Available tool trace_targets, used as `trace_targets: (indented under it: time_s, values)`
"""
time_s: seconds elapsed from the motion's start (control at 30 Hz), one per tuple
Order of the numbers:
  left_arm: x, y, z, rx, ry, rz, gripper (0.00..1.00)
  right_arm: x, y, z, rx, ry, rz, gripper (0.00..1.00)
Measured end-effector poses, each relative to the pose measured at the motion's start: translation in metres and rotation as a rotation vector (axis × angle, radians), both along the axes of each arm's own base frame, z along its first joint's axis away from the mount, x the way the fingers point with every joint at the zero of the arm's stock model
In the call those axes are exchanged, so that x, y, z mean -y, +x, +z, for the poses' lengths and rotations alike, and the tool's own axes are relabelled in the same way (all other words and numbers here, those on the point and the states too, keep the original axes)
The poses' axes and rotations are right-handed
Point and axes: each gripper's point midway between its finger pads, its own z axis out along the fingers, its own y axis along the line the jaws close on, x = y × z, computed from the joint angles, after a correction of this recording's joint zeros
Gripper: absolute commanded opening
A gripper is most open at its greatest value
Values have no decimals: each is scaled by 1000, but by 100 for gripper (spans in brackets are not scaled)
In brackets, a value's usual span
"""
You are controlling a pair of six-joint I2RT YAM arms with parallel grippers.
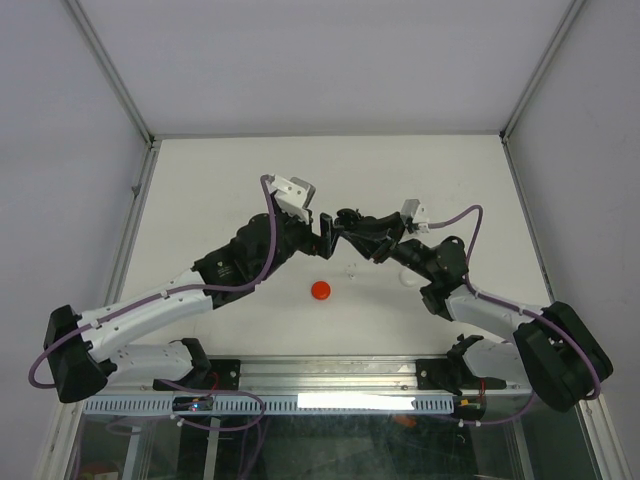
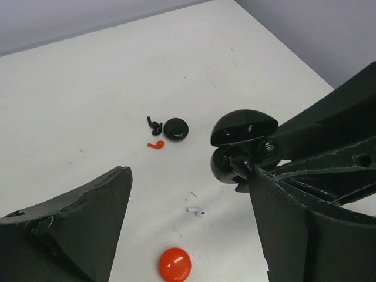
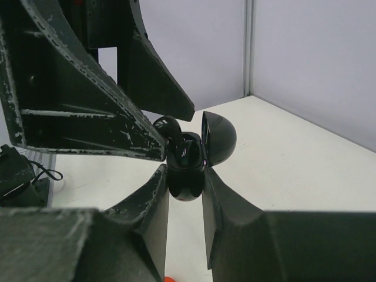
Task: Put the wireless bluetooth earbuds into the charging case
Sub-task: Place the earbud in the charging case, then close the charging case.
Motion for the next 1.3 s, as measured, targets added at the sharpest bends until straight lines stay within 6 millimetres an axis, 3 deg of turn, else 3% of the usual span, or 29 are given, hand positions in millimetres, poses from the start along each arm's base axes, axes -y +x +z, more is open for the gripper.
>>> trace_targets:
  time_s: [0.33, 0.67, 0.93, 1.3]
  values:
    - [-33, 16, 8, -34, -85, 74, 83, 1, 0, 1, 2, 2, -2, 0]
    - [-42, 16, 9, -95, -157, -35, 94, -2, -5, 0, 7, -8, 31, 0]
    - [-23, 2, 16, -170, -255, -206, 96, -10, -13, 0, -6, -23, 111, 0]
    - [14, -15, 1, -314, -318, -405, 92, -22, -21, 1, -46, -32, 217, 0]
